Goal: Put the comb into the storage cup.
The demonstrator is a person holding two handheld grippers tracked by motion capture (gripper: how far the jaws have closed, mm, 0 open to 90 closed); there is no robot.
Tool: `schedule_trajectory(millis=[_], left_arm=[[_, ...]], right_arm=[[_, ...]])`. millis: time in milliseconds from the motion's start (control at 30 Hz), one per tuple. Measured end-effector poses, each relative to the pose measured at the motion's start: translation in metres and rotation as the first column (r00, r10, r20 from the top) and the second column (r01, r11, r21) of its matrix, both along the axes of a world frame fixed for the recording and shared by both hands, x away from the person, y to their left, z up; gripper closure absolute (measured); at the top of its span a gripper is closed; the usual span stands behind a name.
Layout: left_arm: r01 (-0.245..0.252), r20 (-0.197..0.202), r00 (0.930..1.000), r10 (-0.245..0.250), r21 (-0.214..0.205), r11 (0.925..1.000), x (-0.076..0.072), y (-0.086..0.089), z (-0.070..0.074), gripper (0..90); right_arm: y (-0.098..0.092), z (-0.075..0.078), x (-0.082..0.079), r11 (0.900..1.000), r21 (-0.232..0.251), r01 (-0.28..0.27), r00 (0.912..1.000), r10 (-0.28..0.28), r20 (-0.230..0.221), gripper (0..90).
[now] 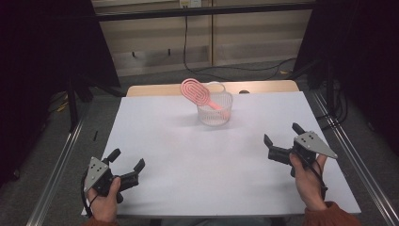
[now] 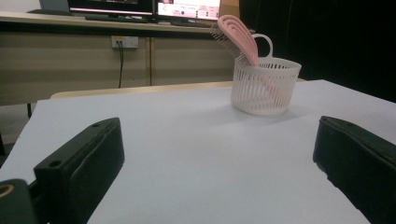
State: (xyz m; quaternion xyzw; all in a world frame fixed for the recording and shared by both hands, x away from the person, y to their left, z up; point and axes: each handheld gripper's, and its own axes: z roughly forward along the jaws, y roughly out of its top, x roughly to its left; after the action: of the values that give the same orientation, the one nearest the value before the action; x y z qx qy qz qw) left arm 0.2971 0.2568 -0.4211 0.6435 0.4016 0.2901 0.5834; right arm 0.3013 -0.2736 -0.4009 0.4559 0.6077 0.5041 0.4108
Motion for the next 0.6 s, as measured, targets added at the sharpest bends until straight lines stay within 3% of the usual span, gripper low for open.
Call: schedule_trajectory(millis=[600], left_arm=[[0.004, 0.005, 1.0, -0.004, 0.0, 1.0, -0.003, 0.0, 0.002, 2.2]], right_arm=[[-0.019, -0.011, -0.034, 0.9996, 0.0, 0.029, 0.9991, -0.029, 0.031, 0.0]])
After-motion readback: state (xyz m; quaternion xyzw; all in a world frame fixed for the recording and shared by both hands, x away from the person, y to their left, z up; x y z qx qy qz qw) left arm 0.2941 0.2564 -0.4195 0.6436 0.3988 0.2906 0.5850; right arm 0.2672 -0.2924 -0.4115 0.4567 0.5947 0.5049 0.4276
